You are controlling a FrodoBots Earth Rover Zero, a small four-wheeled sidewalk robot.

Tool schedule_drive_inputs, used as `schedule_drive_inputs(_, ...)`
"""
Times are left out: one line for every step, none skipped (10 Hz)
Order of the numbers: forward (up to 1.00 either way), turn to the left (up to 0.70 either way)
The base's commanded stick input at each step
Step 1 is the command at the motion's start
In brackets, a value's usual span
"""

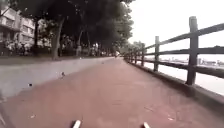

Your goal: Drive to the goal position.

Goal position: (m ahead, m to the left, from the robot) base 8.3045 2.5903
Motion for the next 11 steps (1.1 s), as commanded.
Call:
schedule_drive_inputs(0.7, 0.0)
schedule_drive_inputs(0.7, 0.0)
schedule_drive_inputs(0.7, 0.0)
schedule_drive_inputs(0.7, 0.0)
schedule_drive_inputs(0.7, 0.0)
schedule_drive_inputs(0.7, 0.0)
schedule_drive_inputs(0.7, 0.0)
schedule_drive_inputs(0.7, 0.0)
schedule_drive_inputs(0.7, 0.0)
schedule_drive_inputs(0.7, 0.0)
schedule_drive_inputs(0.7, 0.0)
